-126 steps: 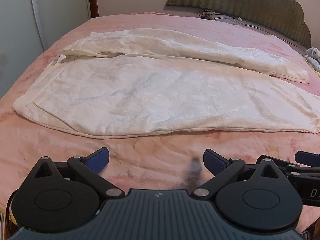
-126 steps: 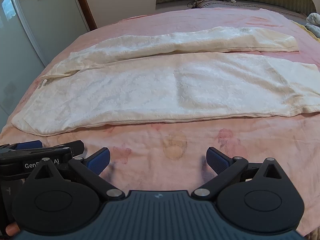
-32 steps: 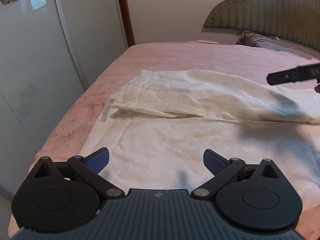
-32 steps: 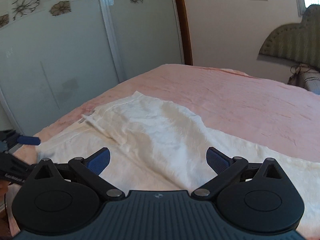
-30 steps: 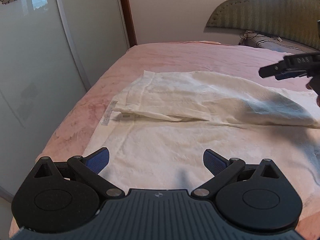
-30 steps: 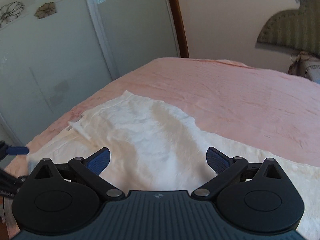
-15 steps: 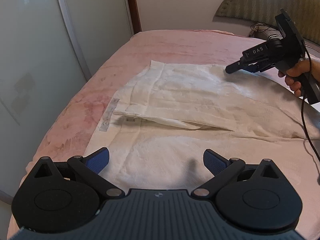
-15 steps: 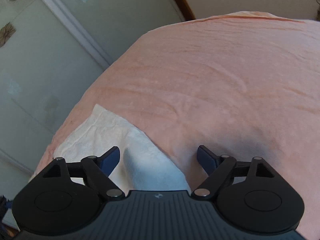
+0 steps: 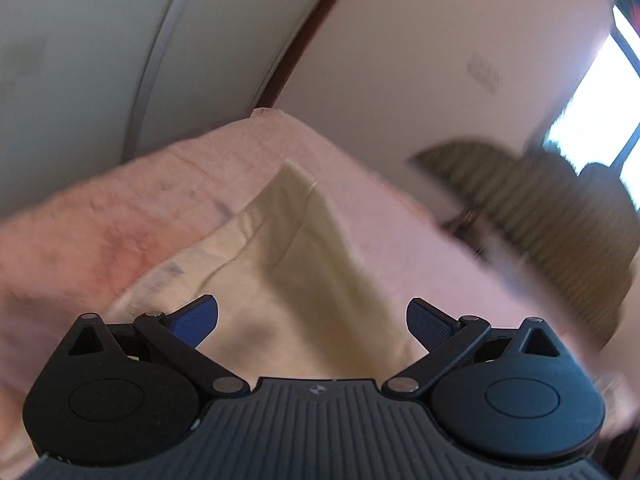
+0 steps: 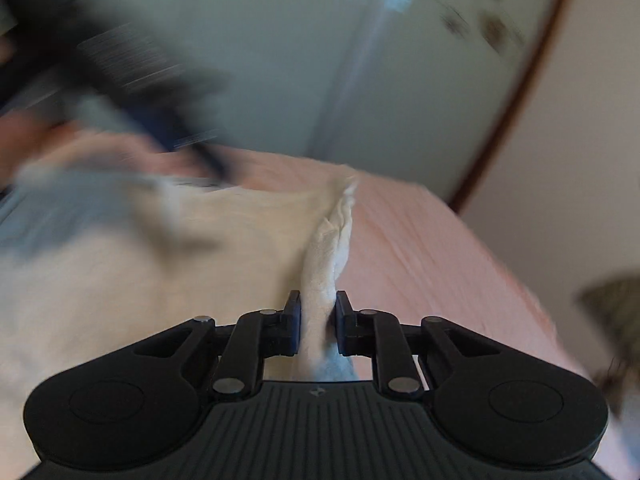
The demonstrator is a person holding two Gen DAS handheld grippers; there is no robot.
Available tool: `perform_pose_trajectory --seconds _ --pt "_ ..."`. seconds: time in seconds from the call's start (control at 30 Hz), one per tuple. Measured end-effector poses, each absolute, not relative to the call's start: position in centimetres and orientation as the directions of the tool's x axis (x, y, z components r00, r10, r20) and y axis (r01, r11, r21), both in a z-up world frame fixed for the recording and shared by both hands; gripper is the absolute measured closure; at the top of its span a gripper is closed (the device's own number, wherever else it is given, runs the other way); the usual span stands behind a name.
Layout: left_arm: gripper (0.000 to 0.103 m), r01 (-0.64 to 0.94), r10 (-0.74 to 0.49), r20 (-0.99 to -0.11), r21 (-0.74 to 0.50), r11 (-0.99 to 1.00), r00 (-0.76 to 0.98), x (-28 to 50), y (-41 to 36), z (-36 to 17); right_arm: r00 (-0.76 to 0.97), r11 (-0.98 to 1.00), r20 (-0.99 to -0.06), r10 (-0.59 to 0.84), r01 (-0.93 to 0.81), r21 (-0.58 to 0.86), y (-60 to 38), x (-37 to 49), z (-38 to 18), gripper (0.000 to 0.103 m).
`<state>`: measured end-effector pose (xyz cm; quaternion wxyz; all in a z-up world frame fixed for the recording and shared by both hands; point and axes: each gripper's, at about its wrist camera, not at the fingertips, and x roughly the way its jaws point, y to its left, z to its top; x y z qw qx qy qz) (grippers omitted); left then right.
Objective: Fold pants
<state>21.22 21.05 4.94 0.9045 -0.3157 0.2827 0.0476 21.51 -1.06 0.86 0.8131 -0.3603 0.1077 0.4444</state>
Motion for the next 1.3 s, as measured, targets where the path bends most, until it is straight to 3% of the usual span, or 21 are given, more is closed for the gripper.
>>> perform_pose_trajectory --seconds 0.07,0.13,0.37,0.4,0.47,0.53,0.57,0.77,0.9,1.07,1.13,1.23,1.27,1.3 --pt "0.001 -0.296 -0.095 -0.545 -0.585 0.755 0.833 21.8 22.1 4.4 0.570 0.287 -0.499 0.653 -0.795 -0.534 -1.2 18.9 -0.1 0.086" --pt "0.003 -0.337 -0.083 -0.572 -0.588 0.736 0.816 22.8 22.7 3.6 0.538 0.263 -0.515 0.668 -0.817 -0.512 -1.7 17.8 -0.8 0.091" --pt "0.014 -0.396 -0.137 -0.579 -0.693 0.603 0.804 26.2 25.1 1.6 0.528 0.288 -0.533 0.661 -0.835 -0.469 -2.4 17.3 -1.6 0.092" --pt "0.025 -0.389 -0.133 -0.571 -0.693 0.607 0.810 26.7 25.2 1.6 0.529 0.291 -0.532 0.661 -0.835 -0.468 -2.2 16.9 -1.4 0.092" --pt "0.073 -0.390 -0.144 -0.583 -0.686 0.614 0.800 27.2 24.9 1.5 0.528 0.290 -0.541 0.655 -0.836 -0.465 -1.7 16.7 -1.5 0.092" --pt "0.093 -0.379 -0.155 -0.591 -0.674 0.633 0.792 26.9 24.4 1.5 0.526 0.292 -0.550 0.648 -0.839 -0.458 -1.8 16.4 -1.7 0.092" --pt "0.096 -0.377 -0.144 -0.594 -0.660 0.650 0.791 26.4 24.1 1.5 0.532 0.298 -0.545 0.648 -0.836 -0.461 -2.2 16.2 -1.7 0.092" --pt "0.099 -0.345 -0.129 -0.578 -0.635 0.691 0.806 22.1 23.6 2.2 0.687 0.386 -0.475 0.549 -0.713 -0.585 -8.6 15.2 0.7 0.091" --pt "0.099 -0.342 -0.131 -0.582 -0.630 0.697 0.803 20.7 23.3 2.4 0.747 0.457 -0.541 0.386 -0.664 -0.592 -14.5 18.7 1.6 0.075" --pt "0.099 -0.335 -0.098 -0.589 -0.579 0.744 0.802 20.1 22.4 2.9 0.739 0.322 -0.615 0.275 -0.673 -0.666 -16.6 21.3 -1.1 0.057" --pt "0.099 -0.334 -0.085 -0.590 -0.564 0.755 0.803 20.0 22.1 3.0 0.717 0.252 -0.643 0.271 -0.697 -0.671 -16.0 22.1 -2.2 0.056" --pt "0.099 -0.336 -0.080 -0.592 -0.557 0.760 0.802 19.7 22.1 2.9 0.670 0.200 -0.695 0.261 -0.742 -0.640 -15.0 23.4 -3.3 0.062" --pt "0.099 -0.337 -0.083 -0.594 -0.561 0.756 0.800 19.6 22.3 2.9 0.662 0.222 -0.710 0.238 -0.749 -0.624 -14.7 23.9 -3.3 0.088" --pt "0.099 -0.336 -0.085 -0.594 -0.562 0.756 0.800 19.4 22.4 2.9 0.665 0.254 -0.714 0.219 -0.745 -0.616 -14.7 24.1 -3.2 0.098"
